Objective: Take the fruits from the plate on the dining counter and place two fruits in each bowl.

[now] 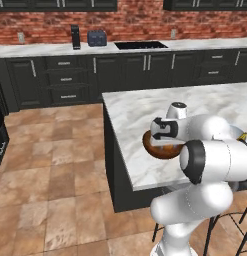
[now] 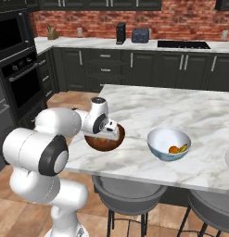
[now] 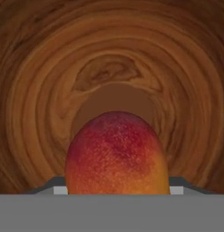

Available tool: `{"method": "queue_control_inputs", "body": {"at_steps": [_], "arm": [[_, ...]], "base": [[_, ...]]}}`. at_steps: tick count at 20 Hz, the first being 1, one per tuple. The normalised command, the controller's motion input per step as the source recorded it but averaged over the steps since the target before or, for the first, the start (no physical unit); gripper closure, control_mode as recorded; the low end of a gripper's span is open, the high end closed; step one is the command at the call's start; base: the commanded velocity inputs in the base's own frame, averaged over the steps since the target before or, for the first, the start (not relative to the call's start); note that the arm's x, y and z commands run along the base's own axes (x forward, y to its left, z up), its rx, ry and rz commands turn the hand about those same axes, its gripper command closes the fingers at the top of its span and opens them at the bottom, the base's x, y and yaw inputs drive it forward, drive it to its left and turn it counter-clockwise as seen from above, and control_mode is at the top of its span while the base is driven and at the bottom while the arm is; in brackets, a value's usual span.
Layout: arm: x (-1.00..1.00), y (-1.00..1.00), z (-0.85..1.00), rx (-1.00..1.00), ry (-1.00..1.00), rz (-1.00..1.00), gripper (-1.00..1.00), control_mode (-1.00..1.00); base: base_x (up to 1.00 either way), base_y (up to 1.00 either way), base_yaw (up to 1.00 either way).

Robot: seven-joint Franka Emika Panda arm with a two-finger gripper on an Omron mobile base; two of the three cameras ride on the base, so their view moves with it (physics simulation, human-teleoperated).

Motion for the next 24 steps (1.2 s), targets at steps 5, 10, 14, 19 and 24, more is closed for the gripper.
{"method": "queue_control_inputs", "body": {"at_steps": [5,10,14,19,24], "arm": [[0.0,0.0,-0.02,0.0,0.01,0.0,-1.0,-1.0],[0.0,0.0,0.05,0.0,0.0,0.0,-1.0,-1.0],[-0.16,0.0,0.69,0.0,0.0,0.0,-1.0,-1.0],[-0.83,0.01,1.0,0.0,0.0,0.0,-1.0,-1.0],[-0.95,0.5,0.72,-0.07,-0.01,0.0,-1.0,-1.0]], "base": [[0.0,0.0,0.0],[0.0,0.0,0.0],[0.0,0.0,0.0],[0.0,0.0,0.0],[0.0,0.0,0.0]]}}
